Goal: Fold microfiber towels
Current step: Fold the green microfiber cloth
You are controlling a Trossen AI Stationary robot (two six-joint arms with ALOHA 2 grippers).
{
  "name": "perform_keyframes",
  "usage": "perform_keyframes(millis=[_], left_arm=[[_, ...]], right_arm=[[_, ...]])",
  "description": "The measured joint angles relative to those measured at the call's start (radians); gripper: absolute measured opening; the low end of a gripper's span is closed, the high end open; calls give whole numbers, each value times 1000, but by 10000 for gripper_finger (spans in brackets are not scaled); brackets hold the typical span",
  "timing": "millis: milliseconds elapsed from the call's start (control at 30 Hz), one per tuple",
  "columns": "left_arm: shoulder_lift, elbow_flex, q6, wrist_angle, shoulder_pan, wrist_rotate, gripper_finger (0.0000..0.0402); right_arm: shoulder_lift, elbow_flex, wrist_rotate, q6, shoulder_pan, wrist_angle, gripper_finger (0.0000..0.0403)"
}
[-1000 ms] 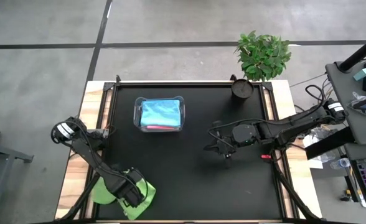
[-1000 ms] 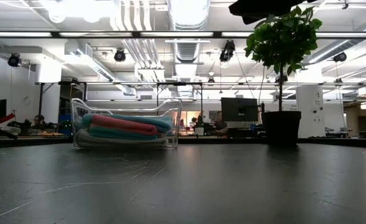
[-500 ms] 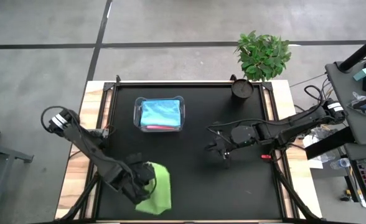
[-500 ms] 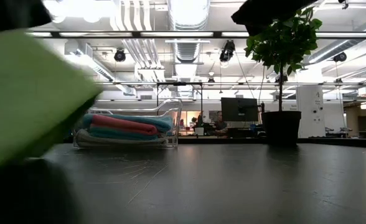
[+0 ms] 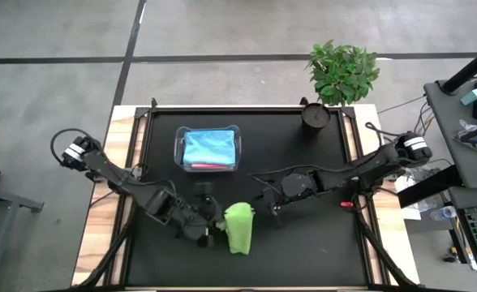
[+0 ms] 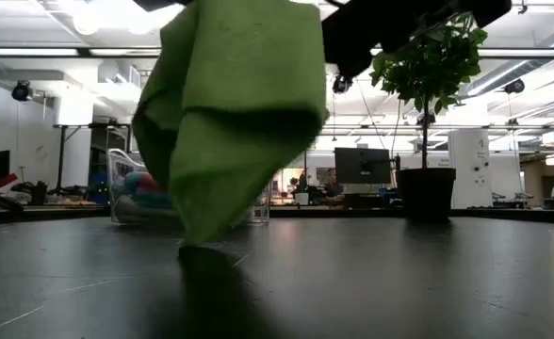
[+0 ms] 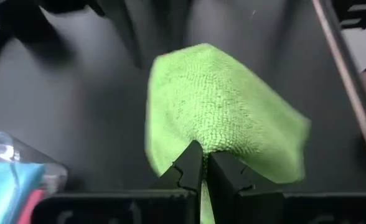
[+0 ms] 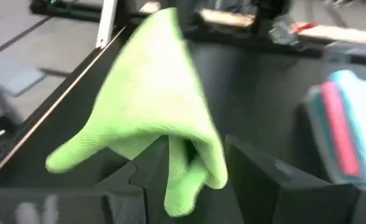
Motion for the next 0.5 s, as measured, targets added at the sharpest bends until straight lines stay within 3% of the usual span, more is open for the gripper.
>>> perform_keyframes(millis=[167,500], left_arm=[[5,-13,62,8,32,-2,0],[5,-43,176,104,43,0,0]], right_arm=[[69,62,-65,23,9,-2,152],[143,123,-28,50,36,-8,133]])
